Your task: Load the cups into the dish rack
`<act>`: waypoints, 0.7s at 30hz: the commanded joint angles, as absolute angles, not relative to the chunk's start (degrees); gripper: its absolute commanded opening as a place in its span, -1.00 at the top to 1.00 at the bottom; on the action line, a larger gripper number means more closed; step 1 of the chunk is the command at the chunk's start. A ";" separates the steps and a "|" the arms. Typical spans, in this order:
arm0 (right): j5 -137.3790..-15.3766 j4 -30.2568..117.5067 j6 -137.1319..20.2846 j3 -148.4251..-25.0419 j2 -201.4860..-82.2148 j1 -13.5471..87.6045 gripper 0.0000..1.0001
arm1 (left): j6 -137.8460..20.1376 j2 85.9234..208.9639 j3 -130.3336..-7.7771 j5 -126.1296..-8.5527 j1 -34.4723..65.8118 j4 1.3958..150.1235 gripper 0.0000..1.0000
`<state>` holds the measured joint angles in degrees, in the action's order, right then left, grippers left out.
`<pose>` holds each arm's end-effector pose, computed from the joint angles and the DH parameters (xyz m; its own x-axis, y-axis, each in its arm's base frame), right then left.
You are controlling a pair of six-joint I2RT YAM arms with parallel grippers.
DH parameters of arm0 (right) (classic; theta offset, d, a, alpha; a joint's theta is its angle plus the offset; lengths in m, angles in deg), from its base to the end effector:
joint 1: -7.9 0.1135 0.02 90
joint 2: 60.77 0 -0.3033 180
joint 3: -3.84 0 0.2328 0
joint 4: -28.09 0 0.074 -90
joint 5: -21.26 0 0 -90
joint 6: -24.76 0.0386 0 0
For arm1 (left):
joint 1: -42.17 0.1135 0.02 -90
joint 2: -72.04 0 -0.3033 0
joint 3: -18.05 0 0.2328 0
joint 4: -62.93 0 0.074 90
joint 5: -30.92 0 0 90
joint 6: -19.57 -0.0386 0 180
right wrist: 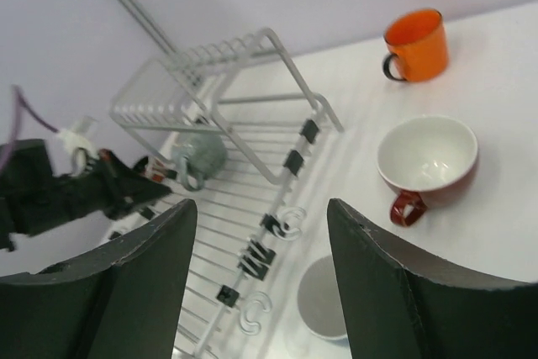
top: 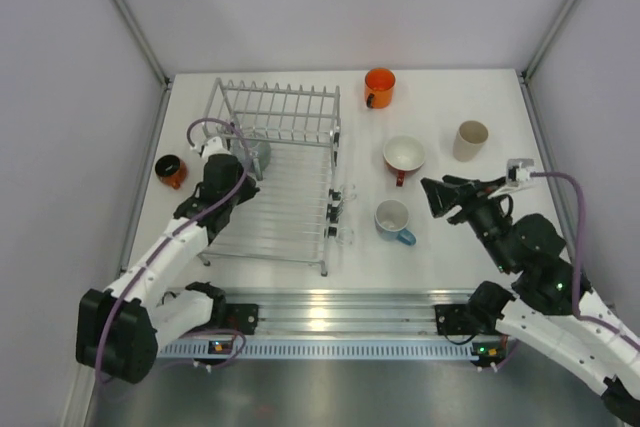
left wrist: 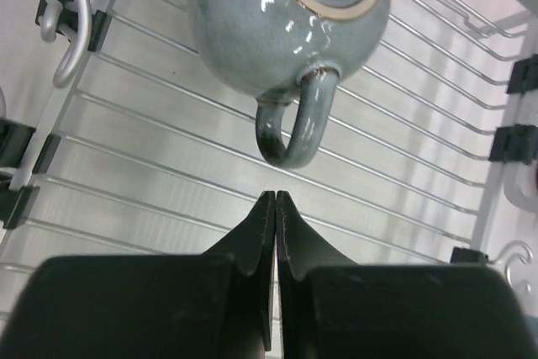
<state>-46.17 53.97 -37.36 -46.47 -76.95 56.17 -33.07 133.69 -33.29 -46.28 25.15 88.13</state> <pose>0.0310 0.0125 0.3444 -0.1196 0.5146 -0.8490 -0.4303 0.7438 0.5115 0.1898 -0.0492 0.2739 -0.5100 -0.4627 -0.7251 -0.2472 0.8863 -0.3917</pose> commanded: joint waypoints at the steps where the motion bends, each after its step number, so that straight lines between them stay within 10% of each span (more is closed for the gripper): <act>1: -39.91 61.05 -35.79 -49.94 -82.91 56.77 -0.29 | -34.40 127.34 -31.78 -49.93 25.38 89.73 0.89; 13: -36.48 64.82 -47.11 -59.78 -97.58 56.77 -0.02 | -33.43 119.68 -33.80 -74.54 25.38 89.82 -0.96; 21: -36.39 68.61 -48.19 -66.03 -106.64 52.03 0.04 | -33.87 113.79 -33.62 -77.97 25.38 89.38 -0.96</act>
